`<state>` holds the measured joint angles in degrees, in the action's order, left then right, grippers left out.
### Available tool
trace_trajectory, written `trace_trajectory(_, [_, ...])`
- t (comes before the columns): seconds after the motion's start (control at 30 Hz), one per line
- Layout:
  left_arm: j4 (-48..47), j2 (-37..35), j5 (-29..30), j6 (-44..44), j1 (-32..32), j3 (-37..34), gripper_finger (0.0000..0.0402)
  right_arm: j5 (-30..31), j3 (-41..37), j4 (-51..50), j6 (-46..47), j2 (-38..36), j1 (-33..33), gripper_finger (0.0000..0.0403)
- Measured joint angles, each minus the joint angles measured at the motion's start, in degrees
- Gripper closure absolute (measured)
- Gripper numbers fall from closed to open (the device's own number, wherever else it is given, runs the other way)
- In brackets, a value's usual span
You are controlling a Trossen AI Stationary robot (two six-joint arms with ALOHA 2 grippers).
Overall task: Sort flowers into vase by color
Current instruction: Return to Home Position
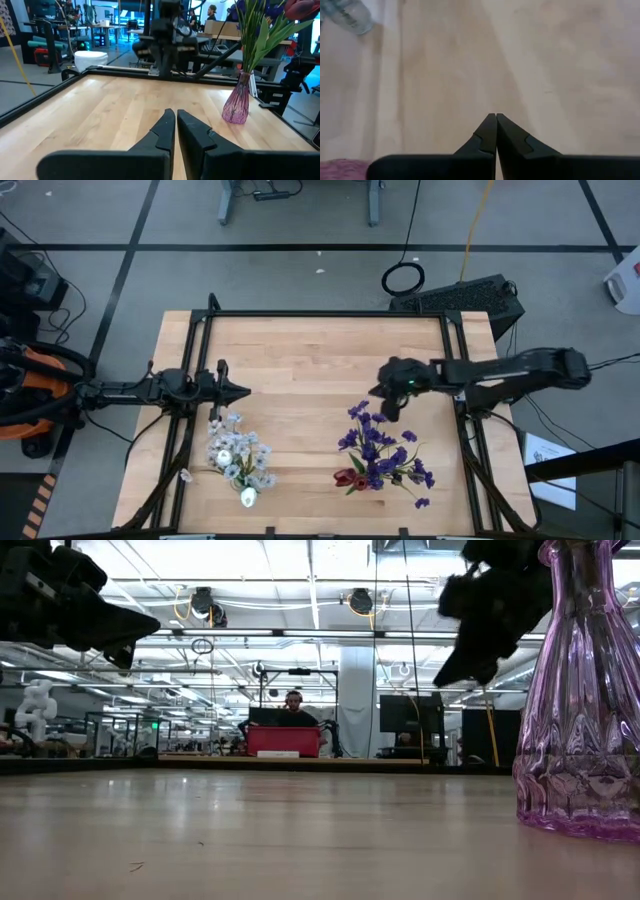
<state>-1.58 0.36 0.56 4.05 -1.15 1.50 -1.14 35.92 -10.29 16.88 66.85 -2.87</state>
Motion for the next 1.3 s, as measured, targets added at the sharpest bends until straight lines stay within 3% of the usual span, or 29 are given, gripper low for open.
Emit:
trace_trajectory(0.17, [0.2,0.0,0.0,0.0,0.0,0.0,0.0374,7.2,0.0,-8.0,-4.2,-11.3,0.0,0.0403])
trace_trajectory(0.63, [0.4,0.0,0.0,0.0,0.0,0.0,0.0374,6.9,-17.1,-5.4,0.4,-42.8,5.2,0.0403])
trace_trajectory(0.9, [0.4,0.0,0.0,0.0,0.0,0.0,0.0374,10.0,-19.1,-10.1,0.5,-58.3,6.8,0.0403])
trace_trajectory(1.07, [0.5,0.0,0.0,0.0,0.0,0.1,0.0374,10.8,-20.1,-12.5,-1.0,-65.2,6.7,0.0403])
trace_trajectory(1.3, [0.5,0.0,0.0,0.0,0.0,0.1,0.0374,7.1,-27.7,1.8,-5.6,-66.1,6.8,0.0403])
